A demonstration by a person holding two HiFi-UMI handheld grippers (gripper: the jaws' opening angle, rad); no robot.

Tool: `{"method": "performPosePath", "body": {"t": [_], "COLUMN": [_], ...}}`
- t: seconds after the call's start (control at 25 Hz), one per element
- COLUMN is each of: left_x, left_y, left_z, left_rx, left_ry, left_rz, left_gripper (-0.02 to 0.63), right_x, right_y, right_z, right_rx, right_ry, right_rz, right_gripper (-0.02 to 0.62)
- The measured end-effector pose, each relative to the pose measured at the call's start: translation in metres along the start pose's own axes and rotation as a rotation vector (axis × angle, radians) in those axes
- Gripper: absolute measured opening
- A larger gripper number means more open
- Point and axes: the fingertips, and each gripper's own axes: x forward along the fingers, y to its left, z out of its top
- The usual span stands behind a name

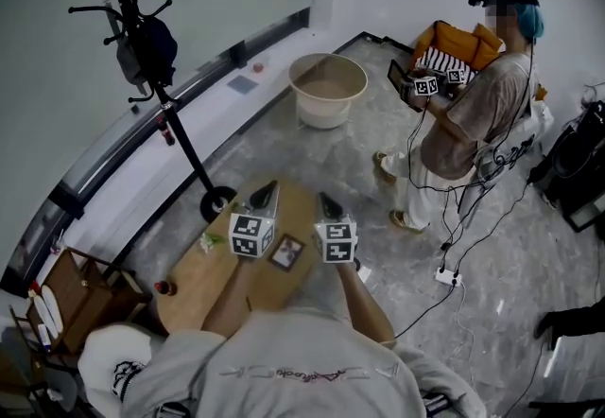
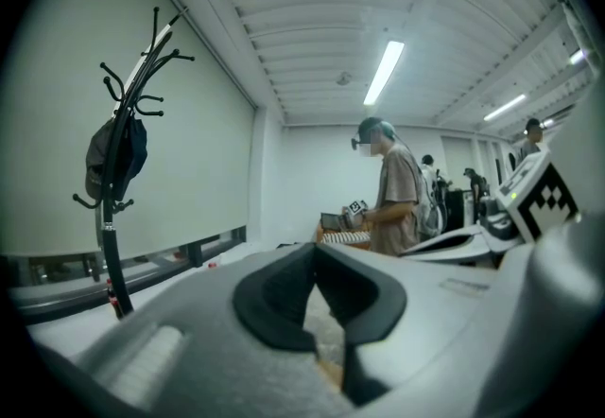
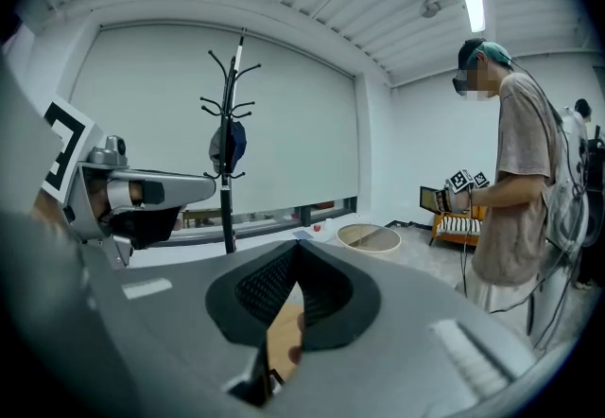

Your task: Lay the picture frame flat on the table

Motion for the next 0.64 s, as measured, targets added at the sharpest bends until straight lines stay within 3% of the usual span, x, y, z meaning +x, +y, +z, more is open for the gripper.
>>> {"method": "performPosePath", "body": {"t": [0.32, 0.64], "left_x": [0.007, 0.0], "left_y": [0.003, -0.022], "left_z": [-0.009, -0.017], "left_rx": [0.0, 0.016], "left_ry": [0.011, 0.013], "left_rz": [-0.021, -0.03], "left_gripper": [0.0, 0.0], "right_x": [0.013, -0.01], "right_y": [0.004, -0.009], "right_z": [0.008, 0.0], "right_rx": [-0.032, -0.018], "right_ry": [-0.016, -0.042], "right_rz": [-0.001, -0.013], "right_gripper": [0.005, 0.005]}}
